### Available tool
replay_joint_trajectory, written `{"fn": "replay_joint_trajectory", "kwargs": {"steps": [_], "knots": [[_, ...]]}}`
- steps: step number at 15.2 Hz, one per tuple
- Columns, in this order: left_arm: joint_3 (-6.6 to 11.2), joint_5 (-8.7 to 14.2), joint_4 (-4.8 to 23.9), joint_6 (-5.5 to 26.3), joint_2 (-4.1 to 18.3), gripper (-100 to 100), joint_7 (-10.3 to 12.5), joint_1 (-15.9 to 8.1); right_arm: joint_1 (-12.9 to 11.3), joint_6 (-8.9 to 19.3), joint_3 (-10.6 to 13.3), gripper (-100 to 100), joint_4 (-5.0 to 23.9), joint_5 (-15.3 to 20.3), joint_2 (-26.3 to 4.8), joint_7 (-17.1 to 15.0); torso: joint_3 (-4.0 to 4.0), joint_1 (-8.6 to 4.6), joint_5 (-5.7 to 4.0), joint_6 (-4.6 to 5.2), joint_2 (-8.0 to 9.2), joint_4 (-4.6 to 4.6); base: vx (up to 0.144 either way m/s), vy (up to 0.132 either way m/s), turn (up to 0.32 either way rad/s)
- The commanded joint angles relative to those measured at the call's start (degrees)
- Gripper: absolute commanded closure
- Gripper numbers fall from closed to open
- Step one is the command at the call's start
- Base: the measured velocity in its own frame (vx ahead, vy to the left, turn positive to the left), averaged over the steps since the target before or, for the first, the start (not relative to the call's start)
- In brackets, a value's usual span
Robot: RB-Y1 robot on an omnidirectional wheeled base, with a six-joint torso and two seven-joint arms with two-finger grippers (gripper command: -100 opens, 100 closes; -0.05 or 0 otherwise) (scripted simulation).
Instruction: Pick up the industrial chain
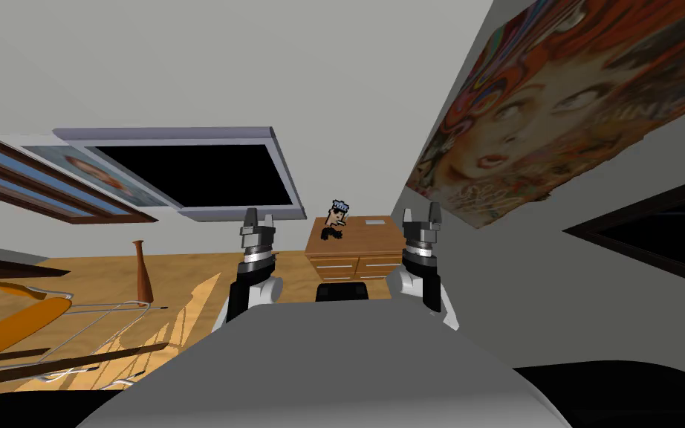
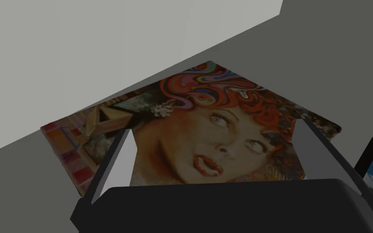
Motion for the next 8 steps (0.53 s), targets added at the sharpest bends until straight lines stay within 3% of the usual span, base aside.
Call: {"fn": "replay_joint_trajectory", "kwargs": {"steps": [1, 8], "knots": [[0.3, -0.03, 1.14, 0.25, 1.86, -100, -0.16, -0.58, 0.0, 0.0, 0.0, 0, 0.0, 0.0, 0.0, 0.0, 0.0, 0.0, 0.0, 0.0, 0.0, 0.0, -0.014, -0.004, -0.038], [2.06, -0.28, 8.19, 1.82, 5.81, -100, -1.03, -3.96, -0.01, 0.0, 0.01, 0, 0.0, 0.0, 0.0, 0.0, 0.16, -0.06, -0.01, 0.01, 0.28, 0.06, -0.061, -0.018, -0.097]]}}
